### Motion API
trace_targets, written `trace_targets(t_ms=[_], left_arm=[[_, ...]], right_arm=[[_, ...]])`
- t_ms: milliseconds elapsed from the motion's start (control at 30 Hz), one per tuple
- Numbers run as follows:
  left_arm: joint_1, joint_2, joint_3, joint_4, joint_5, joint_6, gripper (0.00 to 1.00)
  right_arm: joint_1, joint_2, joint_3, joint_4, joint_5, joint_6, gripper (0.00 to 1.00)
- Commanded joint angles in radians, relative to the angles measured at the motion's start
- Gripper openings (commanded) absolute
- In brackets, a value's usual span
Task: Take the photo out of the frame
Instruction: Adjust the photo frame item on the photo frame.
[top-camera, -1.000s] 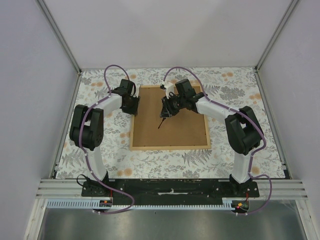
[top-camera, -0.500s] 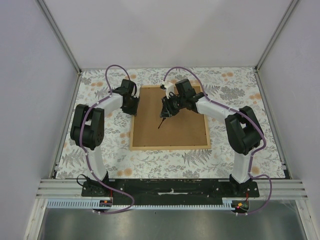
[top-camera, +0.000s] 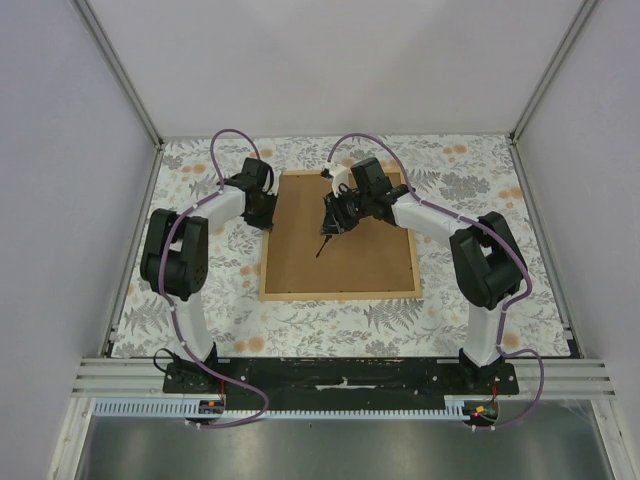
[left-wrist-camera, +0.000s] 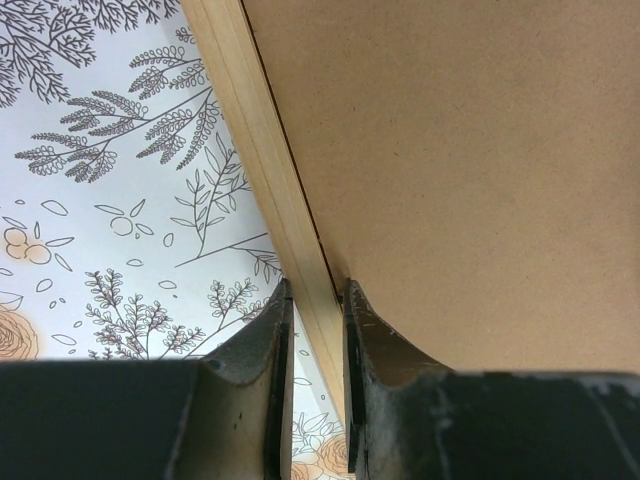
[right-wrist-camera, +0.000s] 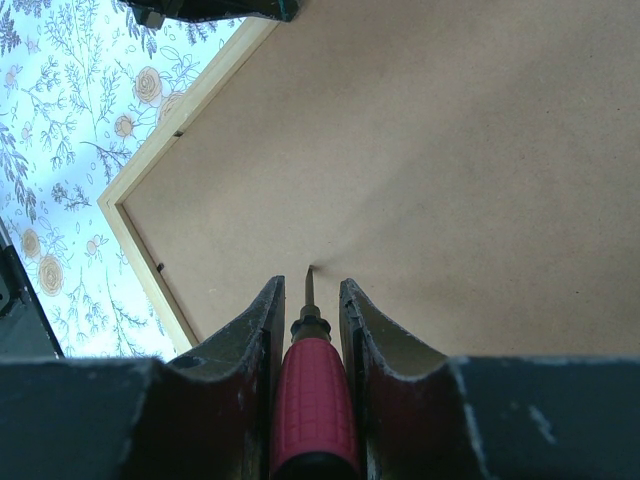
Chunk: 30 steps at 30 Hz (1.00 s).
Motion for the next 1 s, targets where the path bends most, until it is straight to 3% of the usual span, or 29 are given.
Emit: trace_targets(t_ms=[0, 233, 733, 800, 967], left_arm=[[0.016, -0.037, -0.026, 0.021, 0.050, 0.041, 0.02], [0.151, -0.006, -0.076, 0.053, 0.338, 0.021, 0.02], [0.202, 0.026, -0.092, 0.078, 0.455, -0.028, 0.02], [0.202, 0.017, -0.075, 0.072, 0.432, -0.031, 0.08], [0.202, 0.008, -0.011, 0.050, 0.401, -0.037, 0.37]], right_arm=[[-0.003, 0.032, 0.009, -0.030, 0.038, -0.025, 0.00], [-0.003, 0.029, 0.008, -0.030, 0.037, -0.025, 0.00], [-0.003, 0.023, 0.003, -0.026, 0.040, -0.025, 0.00], [-0.003, 0.020, 0.003, -0.028, 0.038, -0.025, 0.00], [-0.004, 0.006, 0.009, -0.028, 0.026, -0.028, 0.00]])
